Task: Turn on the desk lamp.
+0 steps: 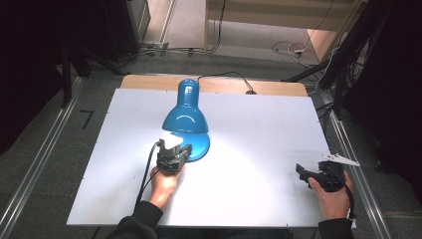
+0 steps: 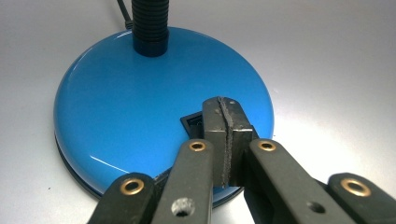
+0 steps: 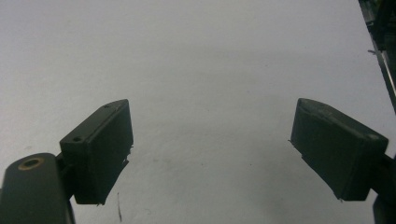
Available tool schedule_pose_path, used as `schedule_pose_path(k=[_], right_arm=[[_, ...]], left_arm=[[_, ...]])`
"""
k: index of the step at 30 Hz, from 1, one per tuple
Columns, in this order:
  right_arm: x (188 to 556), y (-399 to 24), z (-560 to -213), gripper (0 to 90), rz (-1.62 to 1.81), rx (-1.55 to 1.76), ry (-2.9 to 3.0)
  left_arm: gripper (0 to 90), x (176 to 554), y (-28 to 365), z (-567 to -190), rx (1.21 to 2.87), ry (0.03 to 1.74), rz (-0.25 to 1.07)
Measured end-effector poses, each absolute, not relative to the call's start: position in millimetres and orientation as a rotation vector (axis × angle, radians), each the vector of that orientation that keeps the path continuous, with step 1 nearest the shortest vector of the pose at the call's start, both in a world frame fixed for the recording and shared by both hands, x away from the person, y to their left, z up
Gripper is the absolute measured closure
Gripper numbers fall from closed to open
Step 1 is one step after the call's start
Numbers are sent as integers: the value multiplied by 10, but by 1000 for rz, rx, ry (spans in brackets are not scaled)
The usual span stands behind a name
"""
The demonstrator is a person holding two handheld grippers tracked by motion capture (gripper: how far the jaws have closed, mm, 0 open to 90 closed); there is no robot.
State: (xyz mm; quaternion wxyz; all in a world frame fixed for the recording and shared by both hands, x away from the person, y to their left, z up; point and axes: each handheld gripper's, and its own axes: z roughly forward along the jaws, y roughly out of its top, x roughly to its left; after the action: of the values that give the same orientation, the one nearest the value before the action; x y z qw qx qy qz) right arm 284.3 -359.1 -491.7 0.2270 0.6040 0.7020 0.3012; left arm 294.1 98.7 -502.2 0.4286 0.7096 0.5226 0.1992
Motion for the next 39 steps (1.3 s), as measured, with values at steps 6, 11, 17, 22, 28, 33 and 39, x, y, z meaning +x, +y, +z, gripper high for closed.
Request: schedule_pose_path(k=[6,11,17,22,28,33,39], right_arm=[[2841,-3600,-4914,117,833,1667,1934],[2839,-3606,-4912,117,835,1665,1935],[2839,-3602,-4911,117,836,1665,1935],[2840,-3606,-4912,116,835,1667,1935],[2838,-3607,-4912,117,835,1667,1936],[2837,-3606,-4911,117,838,1666,1938],[2835,-3609,-4911,117,840,1668,1937]], left_arm=[[900,2923,992,-5008,1774,1293,509],[876,2901,1023,-4972,1764,1293,512],[794,2883,1067,-4940,1750,1295,498],[748,2857,1106,-4911,1743,1304,485],[658,2814,1164,-4878,1721,1317,491],[593,2792,1247,-4869,1706,1331,463],[449,2759,1317,-4856,1710,1327,459]])
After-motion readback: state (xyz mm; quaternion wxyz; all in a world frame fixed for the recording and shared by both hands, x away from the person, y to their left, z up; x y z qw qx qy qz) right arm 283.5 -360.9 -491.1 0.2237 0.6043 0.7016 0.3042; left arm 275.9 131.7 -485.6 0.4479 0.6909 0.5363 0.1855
